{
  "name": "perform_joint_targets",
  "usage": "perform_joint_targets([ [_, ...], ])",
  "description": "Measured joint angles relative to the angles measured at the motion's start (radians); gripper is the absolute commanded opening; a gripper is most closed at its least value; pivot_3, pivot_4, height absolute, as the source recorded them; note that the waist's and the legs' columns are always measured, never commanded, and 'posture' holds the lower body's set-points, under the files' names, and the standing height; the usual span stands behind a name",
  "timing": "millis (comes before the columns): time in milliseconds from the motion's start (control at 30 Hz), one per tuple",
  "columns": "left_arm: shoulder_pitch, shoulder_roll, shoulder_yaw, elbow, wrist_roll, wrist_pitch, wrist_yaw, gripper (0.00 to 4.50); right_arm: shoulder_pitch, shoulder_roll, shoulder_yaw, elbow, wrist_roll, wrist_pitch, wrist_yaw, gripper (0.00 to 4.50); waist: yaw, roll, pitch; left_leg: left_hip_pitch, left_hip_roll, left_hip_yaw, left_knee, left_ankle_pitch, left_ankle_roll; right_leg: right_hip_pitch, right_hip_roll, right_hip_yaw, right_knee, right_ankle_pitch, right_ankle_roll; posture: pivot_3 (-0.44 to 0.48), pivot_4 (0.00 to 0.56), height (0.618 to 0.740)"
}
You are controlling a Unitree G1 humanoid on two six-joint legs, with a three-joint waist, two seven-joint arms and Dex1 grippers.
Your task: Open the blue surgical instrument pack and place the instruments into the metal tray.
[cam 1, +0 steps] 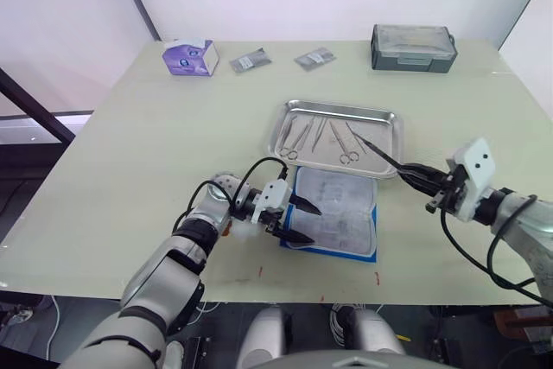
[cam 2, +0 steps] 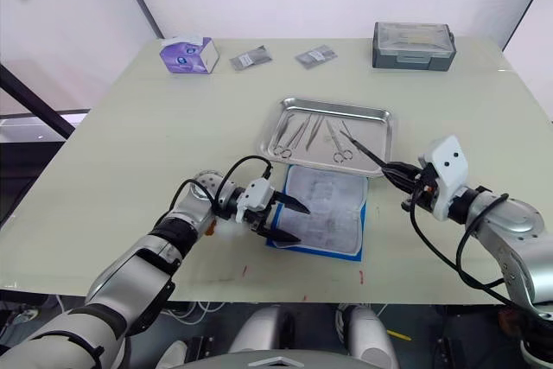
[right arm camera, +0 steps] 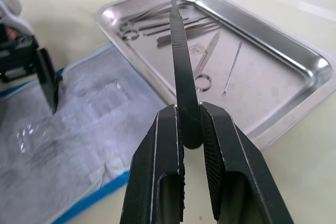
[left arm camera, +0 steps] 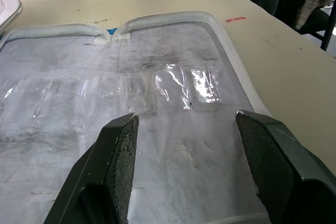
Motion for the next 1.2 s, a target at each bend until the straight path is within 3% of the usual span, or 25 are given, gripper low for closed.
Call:
perform_joint_targets([
  [400,0.001,0.0,0.005,0.003,0.001,0.0,0.0,3.11,-0.235,0.16,0.117,0.206,-0.141,0.07,-0.245,0.0,0.0,0.006,-0.004,-0.001,0.0,-0.001,0.0,0.0,0.0,0.0,0.0,0.0,0.0,0.0,0.0,0.0,0.15,0.738],
  [633,0.005,0.004,0.014,0.002,0.001,0.0,0.0,3.11,-0.414,0.321,0.145,0.435,-0.228,0.119,-0.396,0.0,-0.004,0.008,-0.005,0.0,0.0,-0.001,-0.001,0.0,0.0,-0.001,0.0,0.001,0.001,0.0,0.0,0.0,0.15,0.738],
  [933,0.01,0.004,0.027,0.002,0.006,0.0,0.0,3.11,-0.484,0.402,0.175,0.645,-0.315,0.084,-0.443,0.0,-0.008,0.008,-0.005,0.0,0.0,-0.001,-0.001,0.0,0.0,-0.001,0.0,0.001,0.001,0.0,0.0,0.0,0.15,0.738],
  [1100,0.012,0.005,0.03,0.001,0.008,0.0,0.0,3.11,-0.486,0.427,0.171,0.665,-0.327,0.081,-0.442,0.0,-0.01,0.009,-0.005,0.0,0.0,-0.002,-0.001,0.0,0.0,-0.001,0.0,0.001,0.001,0.0,0.0,0.0,0.15,0.738],
  [1133,0.012,0.005,0.03,0.001,0.008,0.0,0.0,3.11,-0.486,0.427,0.171,0.665,-0.328,0.081,-0.441,0.8,-0.01,0.009,-0.005,0.0,0.0,-0.002,-0.001,0.0,0.0,-0.001,0.0,0.001,0.001,0.0,0.0,0.0,0.15,0.738],
  [1200,0.013,0.005,0.03,0.0,0.008,0.0,0.0,3.11,-0.486,0.428,0.166,0.665,-0.329,0.081,-0.439,1.54,-0.01,0.009,-0.005,0.0,0.0,-0.002,-0.001,0.0,0.0,-0.001,0.0,0.001,0.001,0.0,0.0,0.0,0.15,0.738],
])
